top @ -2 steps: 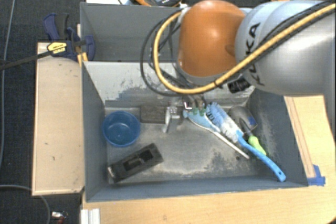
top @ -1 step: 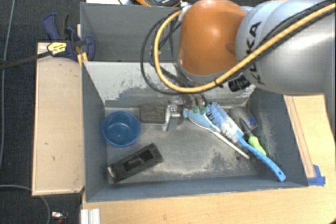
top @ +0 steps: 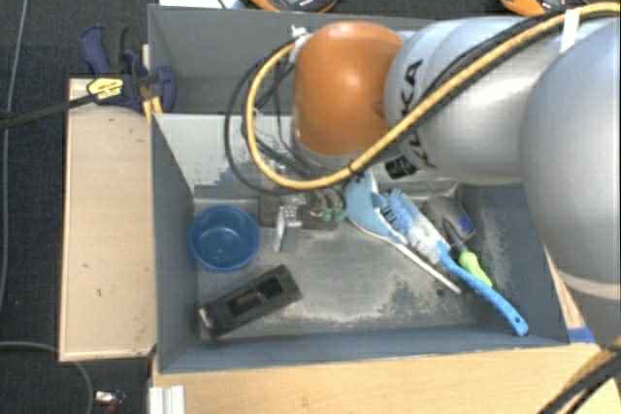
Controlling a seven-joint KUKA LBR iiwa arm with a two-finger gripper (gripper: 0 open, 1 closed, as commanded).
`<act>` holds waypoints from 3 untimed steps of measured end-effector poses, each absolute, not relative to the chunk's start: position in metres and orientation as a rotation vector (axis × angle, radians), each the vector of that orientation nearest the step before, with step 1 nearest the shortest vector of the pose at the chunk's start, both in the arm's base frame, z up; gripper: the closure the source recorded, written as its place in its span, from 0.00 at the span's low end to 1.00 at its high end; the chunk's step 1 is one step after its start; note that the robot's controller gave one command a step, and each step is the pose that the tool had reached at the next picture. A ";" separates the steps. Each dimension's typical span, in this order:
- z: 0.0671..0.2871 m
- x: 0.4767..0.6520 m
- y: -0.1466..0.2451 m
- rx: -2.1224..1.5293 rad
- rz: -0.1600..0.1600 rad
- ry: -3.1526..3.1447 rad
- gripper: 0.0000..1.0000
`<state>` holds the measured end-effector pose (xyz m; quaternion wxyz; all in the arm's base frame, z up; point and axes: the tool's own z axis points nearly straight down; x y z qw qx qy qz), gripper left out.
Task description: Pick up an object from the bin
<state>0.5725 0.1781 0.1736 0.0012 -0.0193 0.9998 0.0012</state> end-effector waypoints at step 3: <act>0.132 0.550 0.137 0.153 0.006 3.124 0.00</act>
Offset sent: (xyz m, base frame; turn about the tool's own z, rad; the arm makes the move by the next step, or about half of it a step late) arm -0.0060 0.0003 -0.0371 -0.0926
